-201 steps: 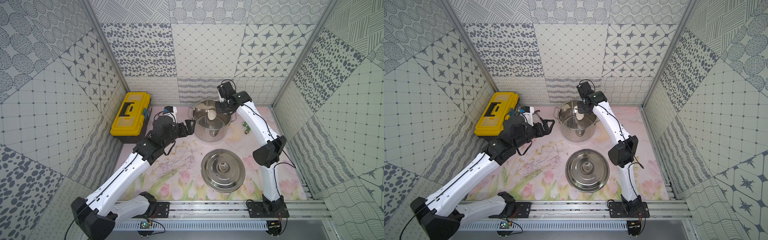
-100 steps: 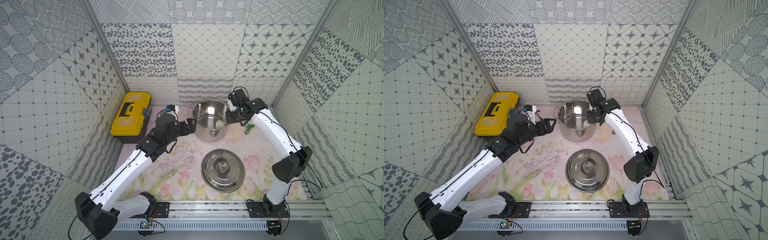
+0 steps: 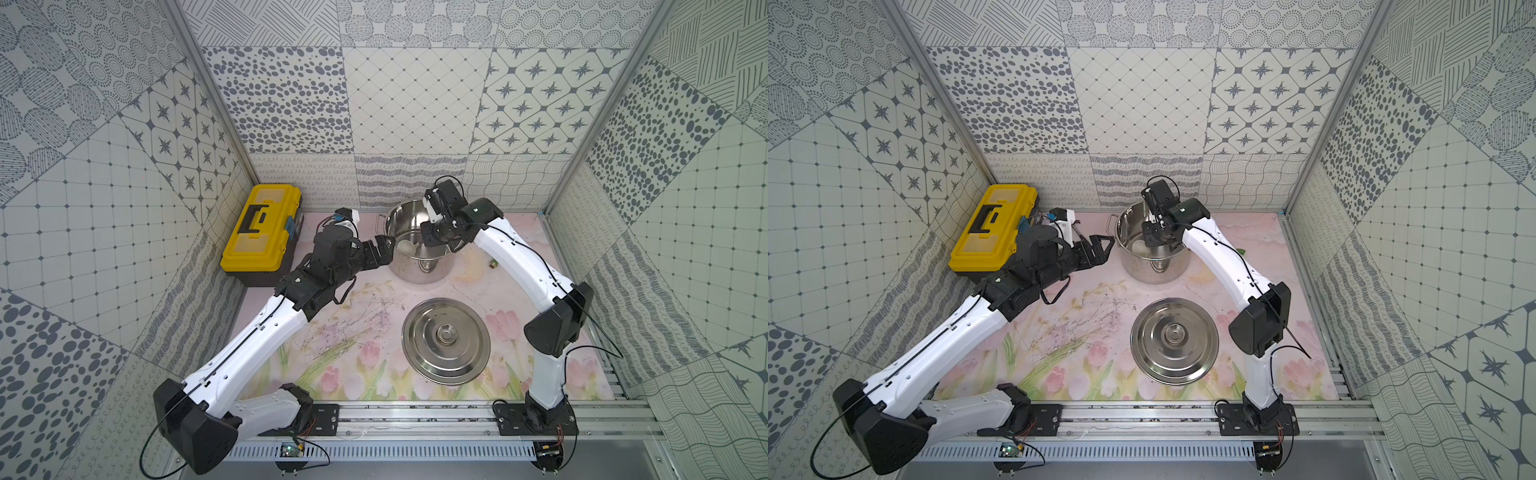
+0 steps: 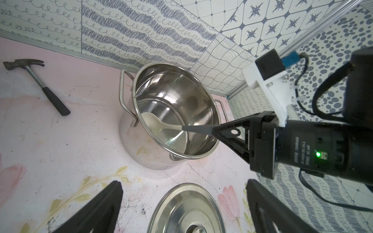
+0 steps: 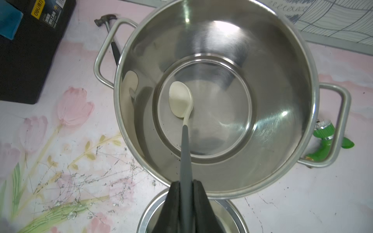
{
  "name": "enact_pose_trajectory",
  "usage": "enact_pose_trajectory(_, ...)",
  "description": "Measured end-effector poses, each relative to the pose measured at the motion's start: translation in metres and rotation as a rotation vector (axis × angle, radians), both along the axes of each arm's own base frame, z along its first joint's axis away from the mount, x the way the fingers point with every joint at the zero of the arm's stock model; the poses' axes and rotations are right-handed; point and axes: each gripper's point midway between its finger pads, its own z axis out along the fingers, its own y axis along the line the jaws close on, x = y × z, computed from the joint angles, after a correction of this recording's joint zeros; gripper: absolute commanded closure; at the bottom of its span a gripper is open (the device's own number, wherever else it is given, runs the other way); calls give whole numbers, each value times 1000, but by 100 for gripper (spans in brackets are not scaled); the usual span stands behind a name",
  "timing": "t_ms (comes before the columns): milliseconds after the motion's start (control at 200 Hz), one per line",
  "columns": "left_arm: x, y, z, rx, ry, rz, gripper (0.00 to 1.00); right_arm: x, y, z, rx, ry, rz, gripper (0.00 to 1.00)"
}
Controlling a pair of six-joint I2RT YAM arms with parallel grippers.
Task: Stir the soup with a spoon
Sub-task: Stir the soup in the pan with a stick.
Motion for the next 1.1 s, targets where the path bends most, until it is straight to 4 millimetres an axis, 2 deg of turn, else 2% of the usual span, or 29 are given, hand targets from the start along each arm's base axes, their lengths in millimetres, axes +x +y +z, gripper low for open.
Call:
enact_pose_trajectory(130,0,0,0,-1,0,-1,1,25,6,13,14,-58,-21,100)
enact_pose_trajectory(230,0,0,0,-1,0,-1,0,38,0,20,15,-77,-46,100)
enact_pose_trajectory(355,-1,0,1,-1,-2,-1,1,50,-21,22,-4,-80,-90,100)
enact_pose_trajectory(525,0,0,1,-1,-2,-1,1,56,-55,11,-70,-51,-133,100)
enact_pose_trajectory(660,1,-1,-2,3,4,-3,0,45,-74,-3,-124,-2,-140,100)
enact_pose_trajectory(810,3,-3,-5,7,12,-9,0,19,-85,-7,-144,38,-128,100)
enact_pose_trajectory(970,3,-5,-6,5,16,-19,0,-11,-91,-4,-116,55,-119,100)
enact_pose_trajectory(1095,2,-6,-6,4,17,-23,1,-30,-83,-4,-84,59,-109,100)
